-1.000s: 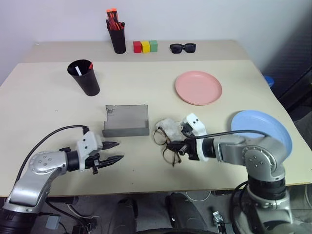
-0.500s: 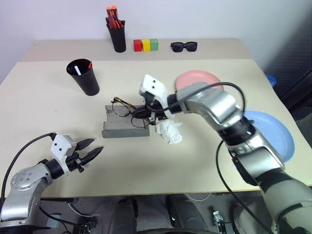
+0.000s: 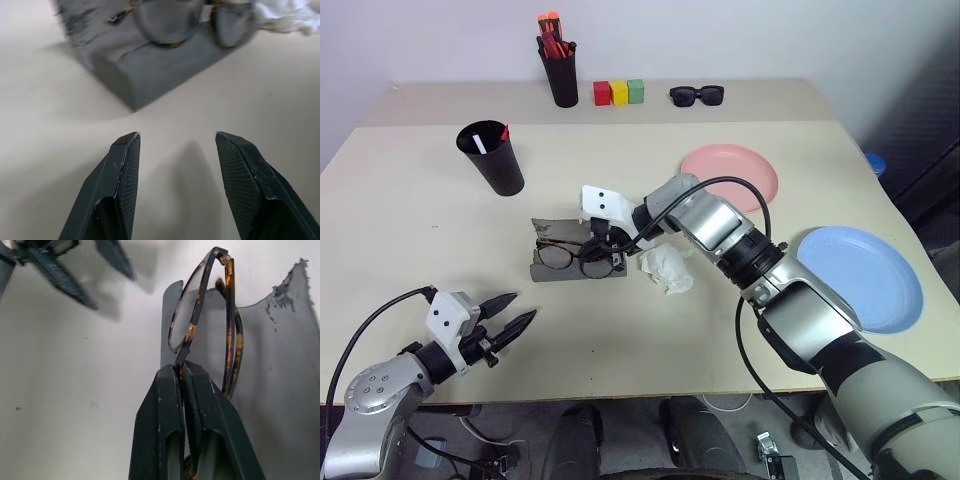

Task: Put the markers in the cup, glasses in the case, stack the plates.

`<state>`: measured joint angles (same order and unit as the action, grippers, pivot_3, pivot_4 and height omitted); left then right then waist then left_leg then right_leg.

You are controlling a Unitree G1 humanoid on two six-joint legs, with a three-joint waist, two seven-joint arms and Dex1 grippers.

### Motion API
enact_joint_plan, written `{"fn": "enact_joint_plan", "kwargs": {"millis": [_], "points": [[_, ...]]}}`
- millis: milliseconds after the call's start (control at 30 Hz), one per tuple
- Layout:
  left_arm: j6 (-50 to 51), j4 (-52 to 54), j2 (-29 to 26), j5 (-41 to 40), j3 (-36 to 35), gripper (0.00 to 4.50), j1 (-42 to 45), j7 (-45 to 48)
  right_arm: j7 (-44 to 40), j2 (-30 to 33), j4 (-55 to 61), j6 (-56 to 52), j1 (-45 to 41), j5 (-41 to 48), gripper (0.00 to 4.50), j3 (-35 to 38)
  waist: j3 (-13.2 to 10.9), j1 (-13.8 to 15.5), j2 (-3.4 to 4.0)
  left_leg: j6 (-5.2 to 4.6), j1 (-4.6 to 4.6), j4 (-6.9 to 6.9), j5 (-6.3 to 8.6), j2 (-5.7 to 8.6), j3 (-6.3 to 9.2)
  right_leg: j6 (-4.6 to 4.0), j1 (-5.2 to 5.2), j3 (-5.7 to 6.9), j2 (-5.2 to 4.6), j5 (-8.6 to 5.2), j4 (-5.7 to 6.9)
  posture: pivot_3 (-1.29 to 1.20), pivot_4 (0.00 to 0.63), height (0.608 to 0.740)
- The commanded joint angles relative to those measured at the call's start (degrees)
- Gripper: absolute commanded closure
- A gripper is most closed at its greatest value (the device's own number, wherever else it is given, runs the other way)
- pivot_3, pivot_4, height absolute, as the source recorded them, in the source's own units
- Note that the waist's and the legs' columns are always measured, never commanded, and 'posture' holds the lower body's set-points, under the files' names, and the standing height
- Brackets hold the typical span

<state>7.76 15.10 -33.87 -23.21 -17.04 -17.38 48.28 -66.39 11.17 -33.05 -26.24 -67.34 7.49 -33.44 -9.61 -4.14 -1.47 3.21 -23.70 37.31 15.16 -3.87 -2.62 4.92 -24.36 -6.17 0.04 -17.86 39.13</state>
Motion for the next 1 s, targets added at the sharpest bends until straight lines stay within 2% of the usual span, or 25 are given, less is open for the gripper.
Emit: {"fn": "enact_joint_plan", "kwargs": {"millis": [33,300,600,833,1000], "points": [[0.47,2.22,-0.74,-0.32,-0.3,2.07,0.06,-0.38,-1.07,-0.7,-0.13,1.78,-4.34,-0.39,4.45,4.39,0.0,0.01,0.01,0.0,0.0,0.0,0.0,0.0,0.0,0.0,0.0,0.0,0.0,0.0,0.0,0.0,0.15,0.74],[2.45,2.71,-1.26,-0.65,0.19,2.07,2.16,-0.38,0.14,-2.93,-4.53,4.85,-6.74,-2.59,4.45,7.86,0.0,-0.08,0.0,0.0,0.0,-0.04,0.0,0.0,0.0,0.0,-0.01,0.0,0.03,0.0,-0.01,0.0,0.15,0.74],[4.24,3.79,-1.88,-0.76,0.76,2.07,3.96,-0.37,0.6,-4.45,-11.56,13.93,-3.78,-9.42,4.45,6.06,-0.01,-0.06,0.01,0.01,0.0,-0.04,0.0,0.0,-0.02,0.0,-0.01,-0.01,0.03,0.0,-0.01,0.0,0.15,0.74],[5.24,4.88,-2.23,-0.85,0.39,2.07,3.85,-0.22,-9.8,-0.72,-4.54,11.13,-0.17,-8.84,4.45,5.54,-0.01,0.01,0.01,0.01,0.0,-0.04,0.0,0.0,-0.01,0.01,-0.01,0.0,0.03,0.0,-0.01,0.0,0.15,0.74],[5.52,4.85,-2.5,-0.67,0.88,2.07,4.44,-0.11,-10.94,-0.57,-1.45,7.95,1.44,-9.05,4.45,6.01,0.0,-0.09,0.01,0.01,0.01,-0.02,0.0,0.0,0.0,0.01,0.0,-0.01,0.03,0.01,0.03,0.0,0.15,0.74]]}}
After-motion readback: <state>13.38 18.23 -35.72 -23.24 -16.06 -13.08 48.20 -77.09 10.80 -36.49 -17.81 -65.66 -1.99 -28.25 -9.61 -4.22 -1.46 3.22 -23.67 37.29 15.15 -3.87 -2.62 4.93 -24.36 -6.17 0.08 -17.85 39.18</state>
